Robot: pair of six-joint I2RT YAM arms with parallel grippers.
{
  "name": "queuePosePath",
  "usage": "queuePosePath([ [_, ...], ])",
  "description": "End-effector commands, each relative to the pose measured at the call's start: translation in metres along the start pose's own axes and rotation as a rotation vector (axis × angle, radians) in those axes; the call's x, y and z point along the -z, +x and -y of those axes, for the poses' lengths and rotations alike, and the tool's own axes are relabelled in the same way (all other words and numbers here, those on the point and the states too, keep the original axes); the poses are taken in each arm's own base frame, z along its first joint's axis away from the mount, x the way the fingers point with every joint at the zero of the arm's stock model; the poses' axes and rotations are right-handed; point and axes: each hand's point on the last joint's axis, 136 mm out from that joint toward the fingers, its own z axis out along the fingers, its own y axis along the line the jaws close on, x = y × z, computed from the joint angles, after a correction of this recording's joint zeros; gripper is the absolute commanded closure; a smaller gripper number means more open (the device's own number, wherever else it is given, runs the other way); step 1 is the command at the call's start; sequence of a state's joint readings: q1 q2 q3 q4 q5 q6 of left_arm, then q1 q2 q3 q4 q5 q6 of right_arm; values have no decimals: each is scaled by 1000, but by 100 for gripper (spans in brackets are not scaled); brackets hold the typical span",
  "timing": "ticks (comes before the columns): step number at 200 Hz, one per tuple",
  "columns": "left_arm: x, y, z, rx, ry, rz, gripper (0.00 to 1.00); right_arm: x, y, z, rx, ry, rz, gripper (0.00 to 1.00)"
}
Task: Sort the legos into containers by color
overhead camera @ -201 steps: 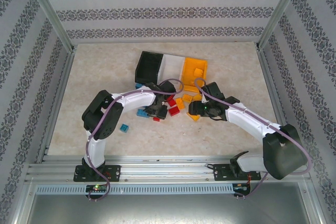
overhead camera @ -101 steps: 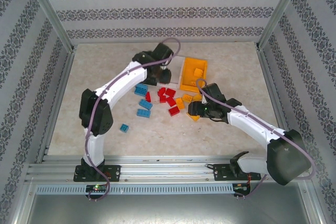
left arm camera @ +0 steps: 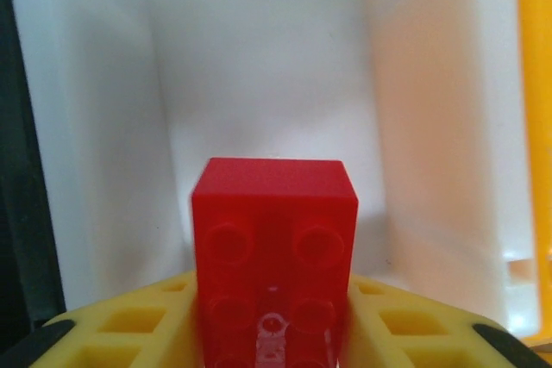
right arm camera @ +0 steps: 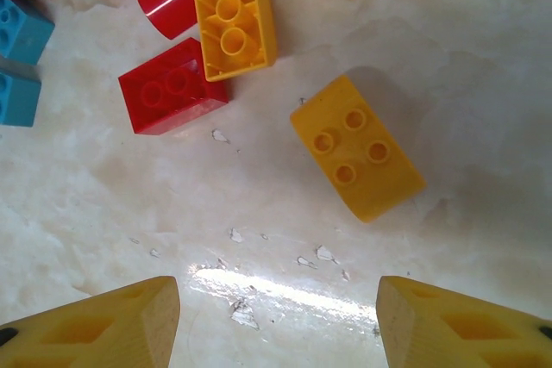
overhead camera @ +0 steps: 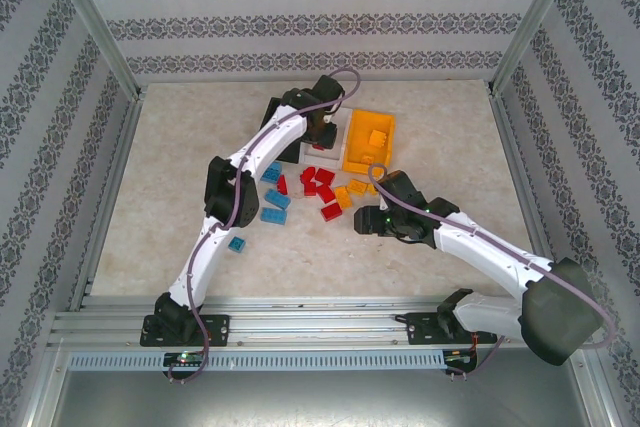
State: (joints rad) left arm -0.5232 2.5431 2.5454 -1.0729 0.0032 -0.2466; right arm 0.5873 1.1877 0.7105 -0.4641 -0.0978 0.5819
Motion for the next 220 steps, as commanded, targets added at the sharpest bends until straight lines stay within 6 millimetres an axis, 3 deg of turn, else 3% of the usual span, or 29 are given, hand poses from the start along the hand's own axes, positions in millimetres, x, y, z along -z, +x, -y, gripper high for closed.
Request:
queuePosePath([
  [1, 8, 4, -9, 1, -7, -27, 53, -5, 6, 2, 5, 25, -24, 37],
  [39, 39, -2, -5, 15, 25, 4, 37, -18, 2, -19, 89, 31, -66, 36],
  [86, 109, 2, -10, 20, 41, 74, 31, -40, -4, -49, 195, 50, -117, 30],
  [107, 138, 23, -15, 24, 64, 116, 25, -53, -9, -55, 237, 81, -147, 29],
  [145, 179, 86, -31, 68, 105, 169, 13, -76, -14, -53, 280, 134, -191, 28],
  [181, 199, 139, -45, 150, 153, 193, 9, -91, -19, -54, 293, 154, -203, 28],
  [220, 208, 173, -57, 197, 156, 208, 6, -105, -23, -53, 290, 165, -218, 28],
])
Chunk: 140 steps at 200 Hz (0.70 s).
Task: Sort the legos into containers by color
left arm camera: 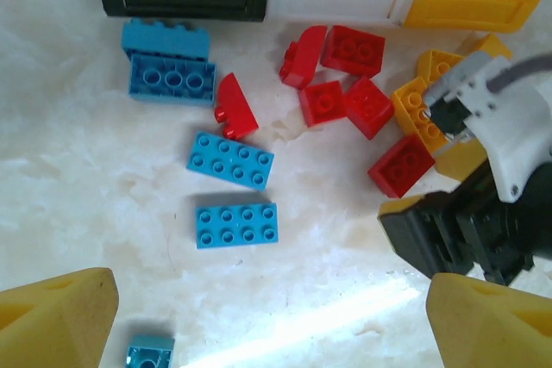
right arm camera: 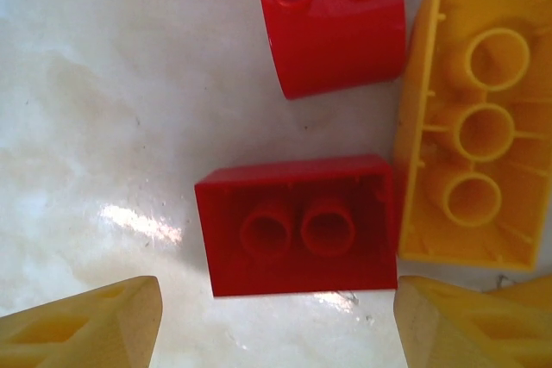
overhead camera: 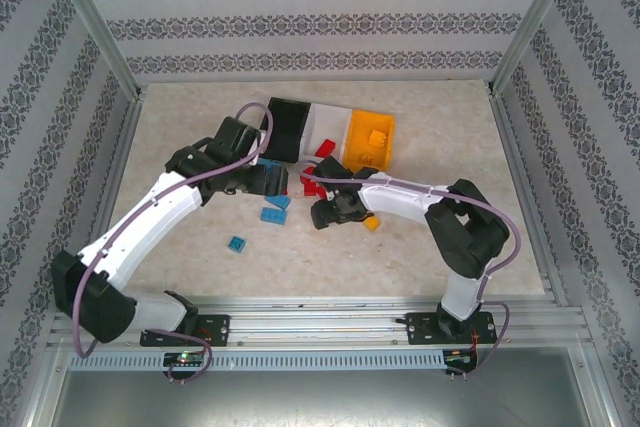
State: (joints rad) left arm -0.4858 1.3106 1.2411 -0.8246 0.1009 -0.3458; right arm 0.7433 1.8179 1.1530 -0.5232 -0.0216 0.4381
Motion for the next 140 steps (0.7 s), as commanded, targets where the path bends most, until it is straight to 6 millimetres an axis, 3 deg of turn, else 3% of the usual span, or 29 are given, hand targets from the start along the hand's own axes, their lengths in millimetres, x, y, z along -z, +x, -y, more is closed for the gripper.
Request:
queuePosePath([
  [1, 10, 0, -3, 62, 28, 64, 6, -5, -7, 3, 16, 33, -4, 28],
  [58, 15, 24, -13, 110, 45, 60, 4, -14, -21, 4, 31, 69, -7, 31],
  [86, 17, 33, -16, 120, 48, 56, 3, -18, -22, 5, 39, 92, -13, 39],
  [114, 18, 39, -18, 130, 48, 55, 2, -13, -22, 4, 37, 94, 3, 49],
  [140, 20, 40, -18, 132, 52, 59, 1, 0, -22, 2, 36, 96, 30, 51],
])
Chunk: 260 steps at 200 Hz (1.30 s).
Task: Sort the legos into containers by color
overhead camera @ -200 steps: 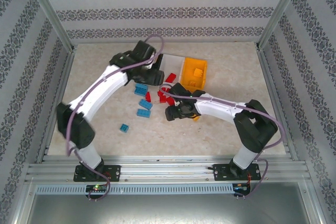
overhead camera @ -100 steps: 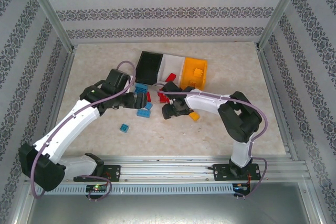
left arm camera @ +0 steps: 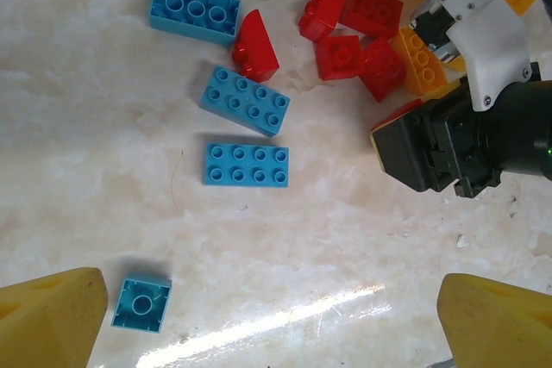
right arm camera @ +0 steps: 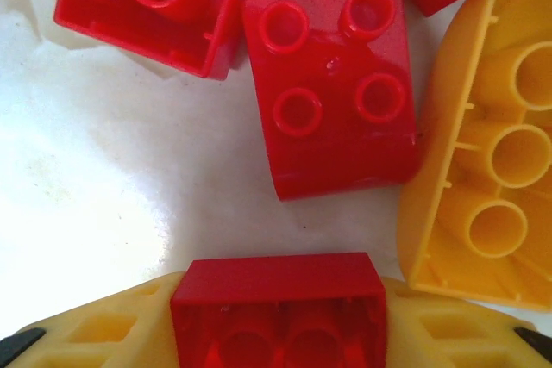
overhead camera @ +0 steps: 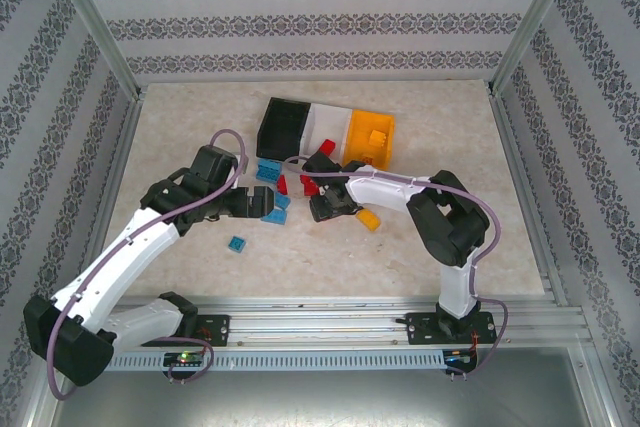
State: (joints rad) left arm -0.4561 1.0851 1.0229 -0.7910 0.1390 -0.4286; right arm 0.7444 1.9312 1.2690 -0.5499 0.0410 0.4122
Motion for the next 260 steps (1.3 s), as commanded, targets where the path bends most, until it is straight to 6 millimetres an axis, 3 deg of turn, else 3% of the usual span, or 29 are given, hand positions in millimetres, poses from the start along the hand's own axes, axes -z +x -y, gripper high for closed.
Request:
queuePosePath([
  [1, 4, -4, 0, 28, 18, 28, 1, 17, 0, 2, 7, 30, 27, 51],
  [31, 6, -3, 5, 38, 45, 27, 0, 49, -4, -3, -16, -13, 92, 52],
  [53, 5, -2, 8, 51, 66, 28, 0, 82, -18, -4, -29, -48, 168, 53],
  [84, -3, 9, 12, 68, 96, -8, 0, 126, -54, 2, -38, -68, 269, 53],
  [117, -11, 24, 15, 63, 95, -49, 0, 150, -104, 23, -70, -69, 343, 53],
  [149, -16, 38, 13, 78, 95, -82, 0, 144, -150, 41, -116, -84, 354, 53],
  [187, -24, 58, 9, 106, 103, -124, 0, 110, -185, 53, -147, -74, 321, 53],
  [239, -39, 82, 0, 115, 78, -202, 0, 67, -210, 60, -150, -49, 264, 51],
  [260, -45, 90, -10, 119, 21, -230, 1, 63, -215, 59, -152, -56, 255, 46],
])
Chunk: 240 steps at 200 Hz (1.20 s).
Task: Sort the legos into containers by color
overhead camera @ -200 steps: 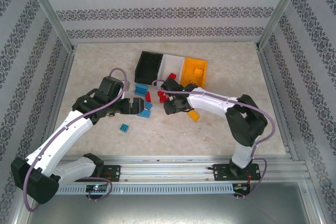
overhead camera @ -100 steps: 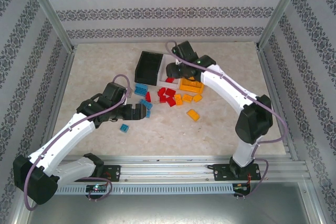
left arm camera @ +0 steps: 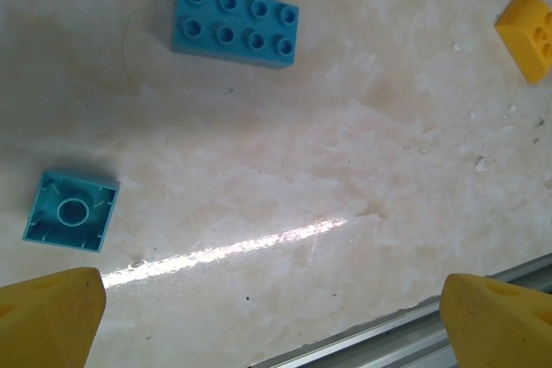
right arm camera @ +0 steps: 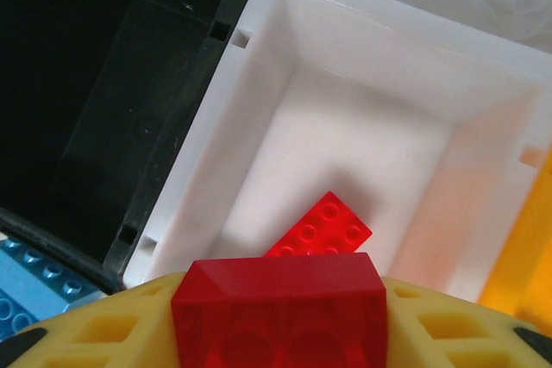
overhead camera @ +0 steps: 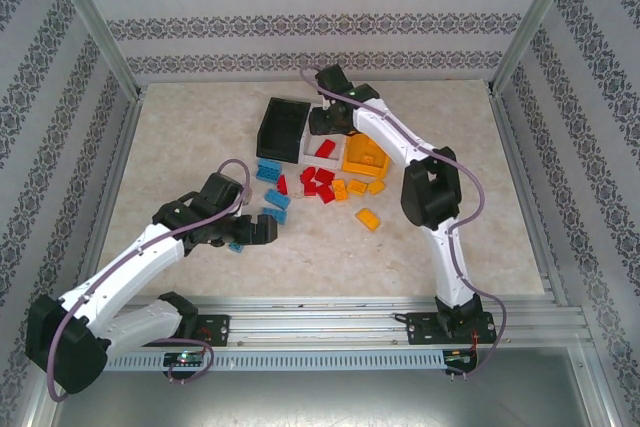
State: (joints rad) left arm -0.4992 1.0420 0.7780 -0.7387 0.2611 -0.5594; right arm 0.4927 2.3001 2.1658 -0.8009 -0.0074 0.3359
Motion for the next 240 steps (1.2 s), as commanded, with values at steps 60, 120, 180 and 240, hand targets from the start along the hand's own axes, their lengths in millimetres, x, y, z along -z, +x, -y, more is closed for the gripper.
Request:
queuePosePath([
  [60, -19, 15, -46, 76, -246, -60, 2, 19, -6, -8, -1, -59, -12, 36],
  [120, -39, 26, -63, 86, -298, -94, 4, 66, 15, -24, 6, -126, 38, 32],
  [180, -58, 27, -77, 49, -352, -129, 8, 87, 97, -32, -3, -164, 11, 31],
  [240, -61, 10, -80, 4, -360, -110, 17, 93, 156, -30, -7, -164, -40, 31],
])
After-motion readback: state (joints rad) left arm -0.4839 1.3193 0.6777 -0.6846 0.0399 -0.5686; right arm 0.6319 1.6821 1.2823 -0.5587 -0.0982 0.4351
